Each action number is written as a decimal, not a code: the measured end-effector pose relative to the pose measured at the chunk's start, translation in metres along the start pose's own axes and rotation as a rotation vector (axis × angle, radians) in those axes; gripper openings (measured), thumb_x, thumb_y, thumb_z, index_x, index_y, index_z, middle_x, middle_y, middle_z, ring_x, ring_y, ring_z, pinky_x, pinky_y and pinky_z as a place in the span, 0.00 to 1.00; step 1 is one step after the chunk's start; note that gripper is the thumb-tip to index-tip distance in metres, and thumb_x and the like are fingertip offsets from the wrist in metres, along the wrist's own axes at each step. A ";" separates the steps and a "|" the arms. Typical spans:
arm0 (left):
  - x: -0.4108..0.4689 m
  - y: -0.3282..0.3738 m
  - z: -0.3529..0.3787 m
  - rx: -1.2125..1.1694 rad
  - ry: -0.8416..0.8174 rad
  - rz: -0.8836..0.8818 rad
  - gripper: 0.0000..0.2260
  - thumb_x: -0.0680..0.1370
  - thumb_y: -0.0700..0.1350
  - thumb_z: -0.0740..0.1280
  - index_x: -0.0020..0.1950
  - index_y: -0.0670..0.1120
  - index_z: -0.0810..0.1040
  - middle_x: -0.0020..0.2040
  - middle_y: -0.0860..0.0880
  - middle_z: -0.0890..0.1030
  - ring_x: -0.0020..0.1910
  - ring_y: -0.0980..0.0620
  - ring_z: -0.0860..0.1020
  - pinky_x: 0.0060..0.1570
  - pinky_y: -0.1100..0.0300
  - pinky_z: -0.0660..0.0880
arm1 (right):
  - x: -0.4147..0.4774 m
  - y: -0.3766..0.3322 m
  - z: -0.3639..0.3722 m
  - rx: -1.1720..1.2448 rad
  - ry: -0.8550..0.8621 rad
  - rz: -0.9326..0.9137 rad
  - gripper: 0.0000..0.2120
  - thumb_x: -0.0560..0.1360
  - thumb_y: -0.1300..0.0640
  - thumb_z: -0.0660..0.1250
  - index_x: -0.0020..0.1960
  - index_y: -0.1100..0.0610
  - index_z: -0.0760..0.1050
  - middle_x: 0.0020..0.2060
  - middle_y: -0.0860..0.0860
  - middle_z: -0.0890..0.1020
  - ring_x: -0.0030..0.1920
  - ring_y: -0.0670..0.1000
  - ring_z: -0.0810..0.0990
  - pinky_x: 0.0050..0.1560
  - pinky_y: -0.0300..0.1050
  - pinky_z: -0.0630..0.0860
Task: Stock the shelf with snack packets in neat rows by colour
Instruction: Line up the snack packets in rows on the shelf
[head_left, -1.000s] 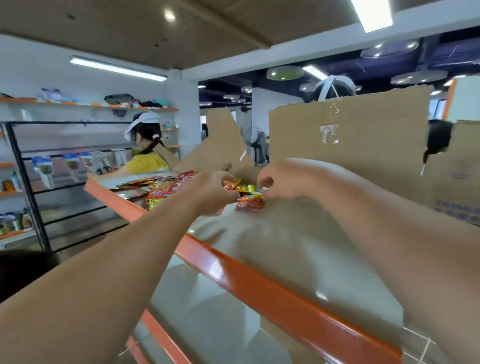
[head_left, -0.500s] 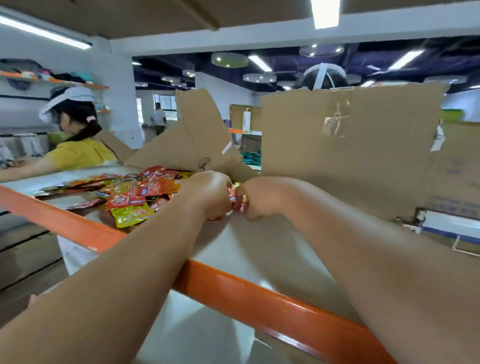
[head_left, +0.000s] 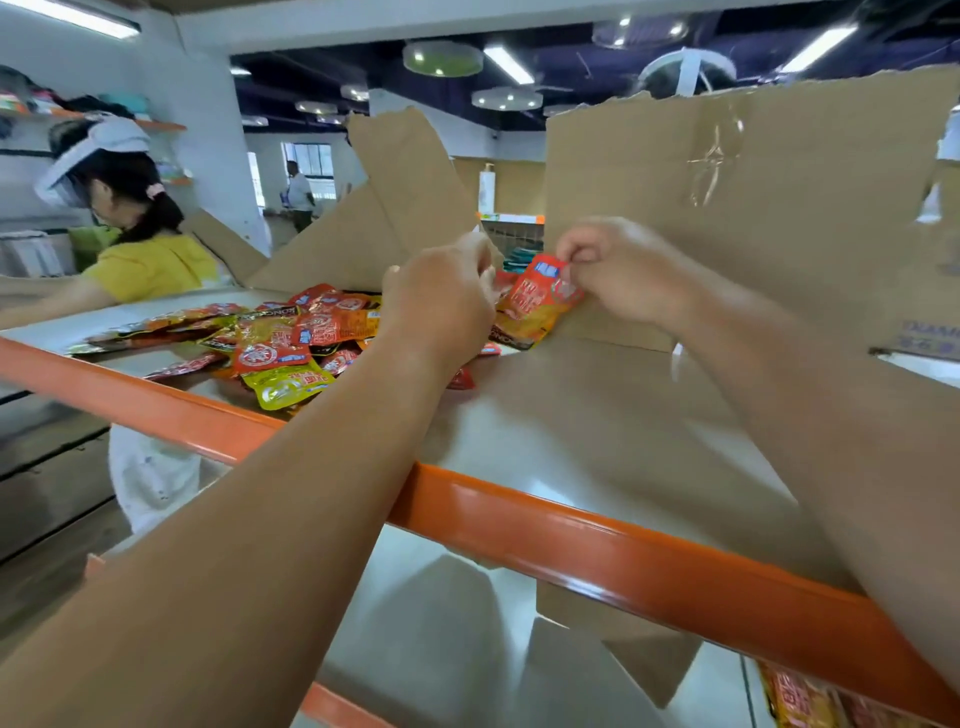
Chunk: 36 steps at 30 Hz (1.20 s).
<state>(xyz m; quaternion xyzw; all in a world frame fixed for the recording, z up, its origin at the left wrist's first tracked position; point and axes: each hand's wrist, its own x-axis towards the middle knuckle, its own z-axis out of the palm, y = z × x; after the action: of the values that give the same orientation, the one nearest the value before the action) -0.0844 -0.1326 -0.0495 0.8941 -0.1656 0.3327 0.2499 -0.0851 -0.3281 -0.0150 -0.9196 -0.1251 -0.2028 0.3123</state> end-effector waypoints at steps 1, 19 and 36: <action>-0.002 0.003 -0.002 -0.113 0.059 -0.002 0.05 0.84 0.47 0.60 0.51 0.51 0.74 0.37 0.54 0.75 0.42 0.47 0.74 0.43 0.55 0.65 | -0.003 -0.004 -0.006 0.107 0.036 0.017 0.17 0.75 0.71 0.61 0.37 0.52 0.74 0.33 0.52 0.76 0.29 0.45 0.72 0.30 0.42 0.70; -0.016 0.019 0.000 0.292 -0.529 0.097 0.24 0.74 0.71 0.65 0.62 0.58 0.80 0.59 0.54 0.81 0.56 0.50 0.77 0.52 0.57 0.73 | -0.034 -0.027 -0.003 -0.613 -0.643 0.445 0.33 0.74 0.34 0.69 0.66 0.59 0.73 0.47 0.54 0.78 0.48 0.59 0.84 0.38 0.47 0.79; -0.018 0.028 -0.007 0.184 -0.682 0.125 0.18 0.73 0.60 0.69 0.63 0.64 0.77 0.47 0.57 0.75 0.50 0.51 0.74 0.39 0.59 0.68 | -0.027 -0.021 -0.005 -0.538 -0.780 0.477 0.26 0.72 0.56 0.78 0.67 0.50 0.72 0.56 0.58 0.79 0.54 0.61 0.83 0.51 0.62 0.82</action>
<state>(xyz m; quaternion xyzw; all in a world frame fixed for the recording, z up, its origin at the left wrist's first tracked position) -0.1139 -0.1489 -0.0478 0.9606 -0.2634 0.0432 0.0781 -0.1183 -0.3178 -0.0123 -0.9773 0.0374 0.2059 0.0329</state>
